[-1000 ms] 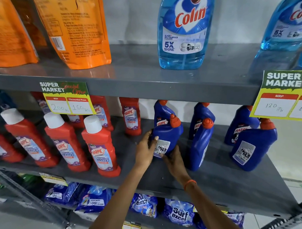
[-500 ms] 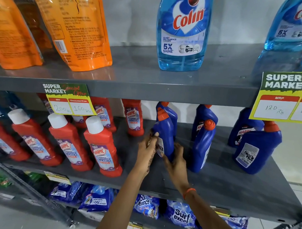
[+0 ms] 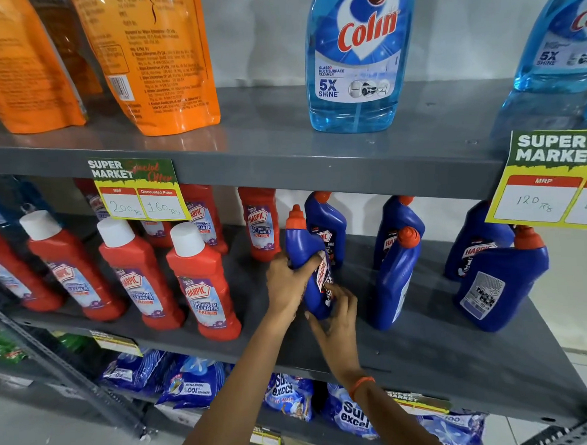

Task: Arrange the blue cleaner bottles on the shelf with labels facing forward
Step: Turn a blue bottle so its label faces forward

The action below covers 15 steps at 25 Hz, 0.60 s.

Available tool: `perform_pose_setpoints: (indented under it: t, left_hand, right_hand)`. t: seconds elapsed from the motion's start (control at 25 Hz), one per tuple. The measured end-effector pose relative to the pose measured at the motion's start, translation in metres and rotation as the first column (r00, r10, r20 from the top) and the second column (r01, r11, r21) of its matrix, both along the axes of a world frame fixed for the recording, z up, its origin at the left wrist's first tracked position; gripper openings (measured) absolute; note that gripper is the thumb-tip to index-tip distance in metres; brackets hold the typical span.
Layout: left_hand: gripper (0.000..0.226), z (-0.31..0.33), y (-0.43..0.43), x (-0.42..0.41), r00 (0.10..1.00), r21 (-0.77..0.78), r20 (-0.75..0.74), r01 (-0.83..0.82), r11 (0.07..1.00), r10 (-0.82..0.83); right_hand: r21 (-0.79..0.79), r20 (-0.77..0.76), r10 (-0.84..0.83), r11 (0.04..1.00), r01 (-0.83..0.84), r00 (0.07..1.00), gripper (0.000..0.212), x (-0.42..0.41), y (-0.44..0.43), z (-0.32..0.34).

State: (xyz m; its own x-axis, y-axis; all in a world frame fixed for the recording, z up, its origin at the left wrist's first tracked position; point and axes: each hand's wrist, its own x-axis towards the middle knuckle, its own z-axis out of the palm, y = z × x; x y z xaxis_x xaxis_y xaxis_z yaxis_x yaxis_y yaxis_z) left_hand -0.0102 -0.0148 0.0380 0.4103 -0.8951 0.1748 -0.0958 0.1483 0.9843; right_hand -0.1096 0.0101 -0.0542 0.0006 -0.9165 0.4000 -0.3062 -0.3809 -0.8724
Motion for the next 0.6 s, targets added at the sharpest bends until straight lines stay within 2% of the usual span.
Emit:
perform_pose_setpoints:
  t: [0.12,0.28,0.4,0.6]
  left_hand:
    - [0.021,0.0,-0.007,0.01,0.996,-0.015,-0.077,0.046,0.999,-0.047]
    - [0.027,0.001,-0.018,0.021,0.981,-0.004,-0.111,0.159,0.987,-0.158]
    - [0.024,-0.001,-0.02,0.023,0.966,-0.016,-0.131,0.221,0.975,-0.221]
    - [0.028,-0.005,-0.022,0.037,0.941,0.004,-0.161,0.301,0.954,-0.296]
  right_hand:
    - [0.021,0.099,0.045,0.999,-0.048,0.994,0.052,-0.006,-0.005,-0.002]
    - [0.207,0.316,0.172,0.947,-0.245,0.933,0.072,-0.017,-0.029,0.004]
    - [0.284,0.312,0.246,0.898,-0.337,0.918,0.072,-0.022,-0.046,0.01]
    - [0.332,0.282,0.234,0.886,-0.323,0.931,0.059,-0.02,-0.055,0.013]
